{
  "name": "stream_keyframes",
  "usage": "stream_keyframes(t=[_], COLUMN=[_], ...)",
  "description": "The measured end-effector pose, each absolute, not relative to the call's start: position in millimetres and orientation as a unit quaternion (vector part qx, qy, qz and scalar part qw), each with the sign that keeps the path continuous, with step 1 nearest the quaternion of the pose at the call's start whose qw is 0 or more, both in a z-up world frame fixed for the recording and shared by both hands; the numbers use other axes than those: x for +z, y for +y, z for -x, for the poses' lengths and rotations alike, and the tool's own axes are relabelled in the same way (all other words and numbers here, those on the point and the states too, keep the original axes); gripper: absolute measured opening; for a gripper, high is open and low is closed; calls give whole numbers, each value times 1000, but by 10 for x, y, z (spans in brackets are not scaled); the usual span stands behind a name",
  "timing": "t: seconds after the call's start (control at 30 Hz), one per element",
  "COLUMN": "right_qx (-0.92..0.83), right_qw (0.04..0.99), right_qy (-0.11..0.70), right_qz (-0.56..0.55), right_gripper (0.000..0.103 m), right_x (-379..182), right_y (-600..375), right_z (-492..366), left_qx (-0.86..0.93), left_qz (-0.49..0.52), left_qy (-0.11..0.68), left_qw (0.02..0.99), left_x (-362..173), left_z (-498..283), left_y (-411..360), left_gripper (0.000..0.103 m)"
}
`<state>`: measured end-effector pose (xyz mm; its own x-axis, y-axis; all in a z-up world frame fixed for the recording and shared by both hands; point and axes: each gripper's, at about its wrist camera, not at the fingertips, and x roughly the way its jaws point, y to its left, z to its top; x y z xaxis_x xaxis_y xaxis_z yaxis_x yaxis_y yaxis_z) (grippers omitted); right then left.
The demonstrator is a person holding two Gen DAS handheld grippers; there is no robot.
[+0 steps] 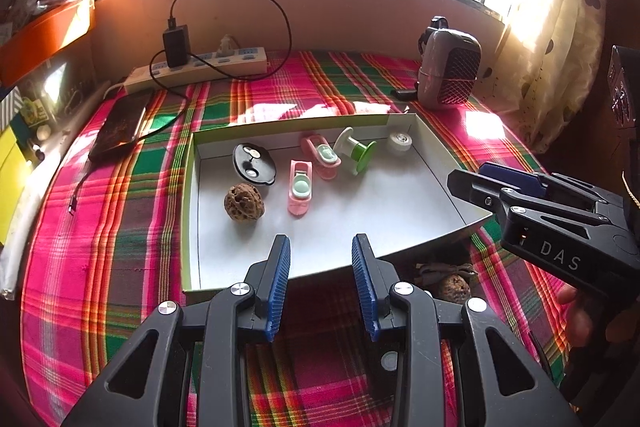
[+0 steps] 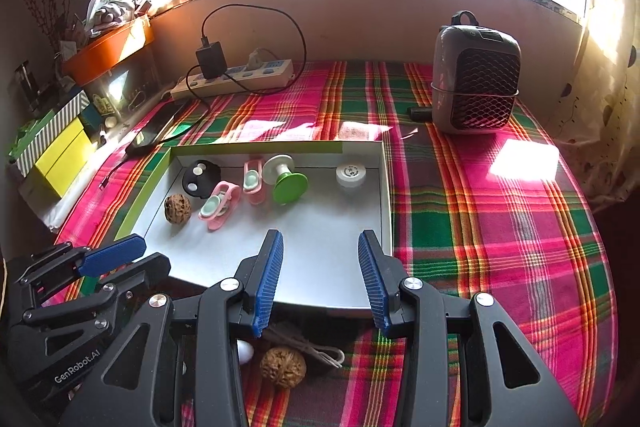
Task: Organize objects
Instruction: 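Withdraw both grippers from box toward black device and walnut on cloth, then close left gripper on black rectangular device with white button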
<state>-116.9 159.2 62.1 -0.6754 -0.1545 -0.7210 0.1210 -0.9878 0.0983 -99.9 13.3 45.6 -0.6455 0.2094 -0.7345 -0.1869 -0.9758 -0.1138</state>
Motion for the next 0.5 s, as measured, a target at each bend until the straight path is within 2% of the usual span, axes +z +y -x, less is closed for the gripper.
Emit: stream_keyframes(t=[0.5], right_qx=[-914], right_qw=[56], right_qy=[-26], right_qz=[-401], right_gripper=[41], right_x=[451], right_y=[1805], right_z=[826], left_qx=[889], left_qz=[427], left_qy=[-37], left_qw=[162], left_x=[307], left_z=[705], left_y=[181], left_gripper=[35])
